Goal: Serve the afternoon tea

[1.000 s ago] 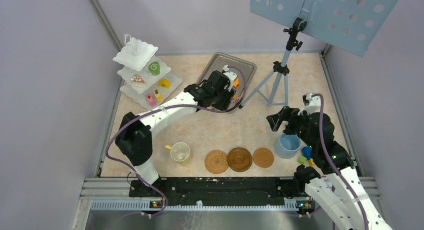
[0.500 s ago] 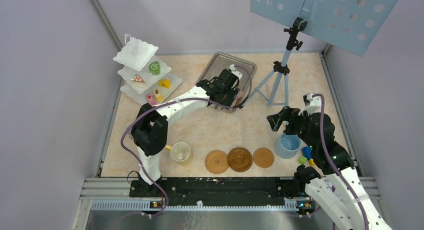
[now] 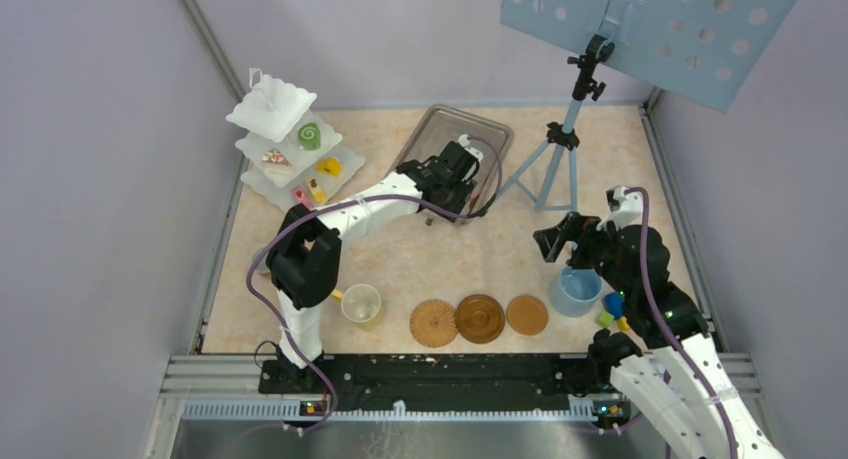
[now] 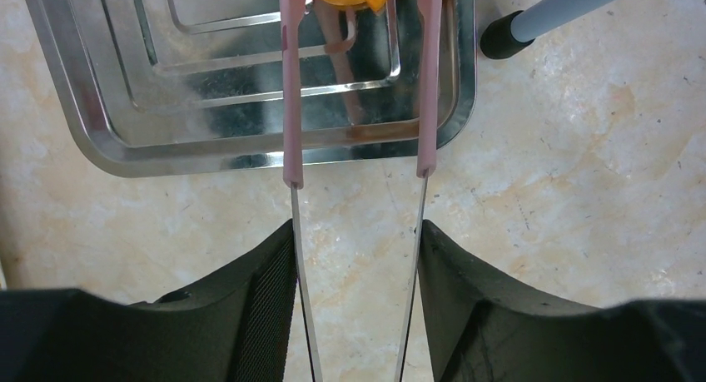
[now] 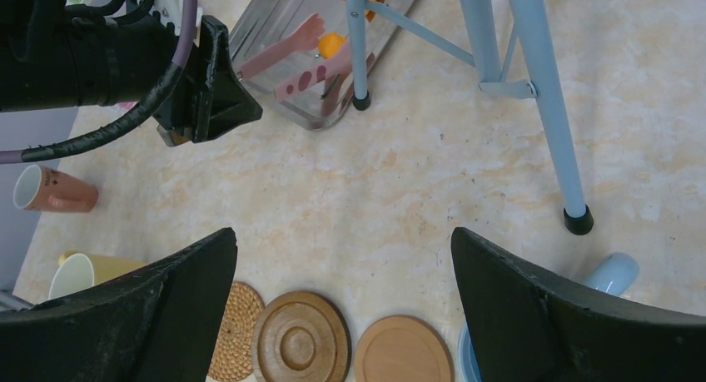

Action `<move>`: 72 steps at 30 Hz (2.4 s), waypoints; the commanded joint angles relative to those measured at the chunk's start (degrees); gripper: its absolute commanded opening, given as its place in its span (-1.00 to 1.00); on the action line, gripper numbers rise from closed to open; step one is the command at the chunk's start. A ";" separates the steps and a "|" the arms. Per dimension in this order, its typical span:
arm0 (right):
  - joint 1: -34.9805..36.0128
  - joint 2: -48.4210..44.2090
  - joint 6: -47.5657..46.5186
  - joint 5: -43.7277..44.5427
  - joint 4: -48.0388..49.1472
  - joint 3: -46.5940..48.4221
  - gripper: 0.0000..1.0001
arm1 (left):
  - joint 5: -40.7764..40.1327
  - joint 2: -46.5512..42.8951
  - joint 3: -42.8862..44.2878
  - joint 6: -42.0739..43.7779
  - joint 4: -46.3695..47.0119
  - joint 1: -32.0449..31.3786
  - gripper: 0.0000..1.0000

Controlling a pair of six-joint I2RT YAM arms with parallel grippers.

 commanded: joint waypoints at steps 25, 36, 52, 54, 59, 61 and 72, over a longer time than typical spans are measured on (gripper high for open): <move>0.62 0.01 0.14 0.48 2.62 -0.14 0.96 | -3.90 -6.40 3.00 -2.01 -1.94 -0.11 -0.35; 0.66 -0.61 0.29 0.37 2.46 -0.08 0.96 | -3.38 -6.15 3.80 -4.29 -2.86 0.56 -0.21; 0.60 -0.82 0.33 0.53 2.46 -0.16 0.96 | -4.23 2.03 9.33 -17.51 -2.45 1.71 0.09; 0.59 -0.78 0.29 0.53 2.47 -0.16 0.96 | -4.45 3.16 9.87 -18.35 -2.74 1.73 0.10; 0.64 -0.73 0.33 0.53 2.67 -0.21 0.96 | -4.15 4.63 9.07 -20.13 -1.72 1.73 0.13; 0.59 -0.78 0.23 0.53 2.73 -0.25 0.96 | -3.88 5.11 8.79 -20.30 -1.26 1.72 0.14; 0.59 -0.68 0.26 0.53 2.89 -0.34 0.96 | -4.14 6.00 8.61 -19.35 -1.24 1.73 -0.18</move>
